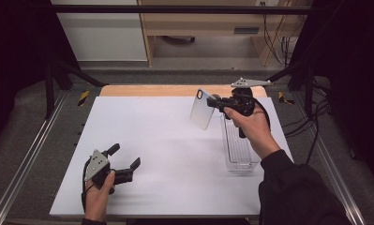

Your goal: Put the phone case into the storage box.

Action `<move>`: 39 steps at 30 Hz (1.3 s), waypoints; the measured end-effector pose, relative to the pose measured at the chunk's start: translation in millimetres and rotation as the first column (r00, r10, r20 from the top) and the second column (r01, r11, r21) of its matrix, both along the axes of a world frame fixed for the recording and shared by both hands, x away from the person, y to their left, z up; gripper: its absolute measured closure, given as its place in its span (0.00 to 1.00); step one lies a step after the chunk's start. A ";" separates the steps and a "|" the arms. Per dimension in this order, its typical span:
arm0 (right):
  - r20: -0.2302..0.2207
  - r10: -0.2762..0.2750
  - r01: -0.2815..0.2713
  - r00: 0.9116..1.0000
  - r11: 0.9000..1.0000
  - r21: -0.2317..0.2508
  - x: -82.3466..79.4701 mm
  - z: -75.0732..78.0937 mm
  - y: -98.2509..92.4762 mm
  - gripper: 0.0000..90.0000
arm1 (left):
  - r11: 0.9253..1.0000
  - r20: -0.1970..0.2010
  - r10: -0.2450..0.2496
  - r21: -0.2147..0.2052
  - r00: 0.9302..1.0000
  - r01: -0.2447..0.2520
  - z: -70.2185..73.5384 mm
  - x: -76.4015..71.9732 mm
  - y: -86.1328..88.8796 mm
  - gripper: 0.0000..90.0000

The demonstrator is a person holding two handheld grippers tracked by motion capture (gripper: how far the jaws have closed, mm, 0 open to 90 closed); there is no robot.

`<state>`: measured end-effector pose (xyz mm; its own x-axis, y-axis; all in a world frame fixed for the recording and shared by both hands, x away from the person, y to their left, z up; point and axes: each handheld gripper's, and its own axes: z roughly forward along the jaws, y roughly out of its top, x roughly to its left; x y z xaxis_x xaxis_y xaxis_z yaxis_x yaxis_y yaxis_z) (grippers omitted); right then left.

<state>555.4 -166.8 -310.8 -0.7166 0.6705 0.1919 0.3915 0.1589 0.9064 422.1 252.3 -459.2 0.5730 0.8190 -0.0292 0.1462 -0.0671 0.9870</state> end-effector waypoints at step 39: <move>0.051 -0.096 0.098 0.994 0.994 -0.041 41.8 30.1 -45.5 0.90 | 0.999 0.007 0.011 -0.047 1.000 -0.011 -0.6 2.6 8.4 0.03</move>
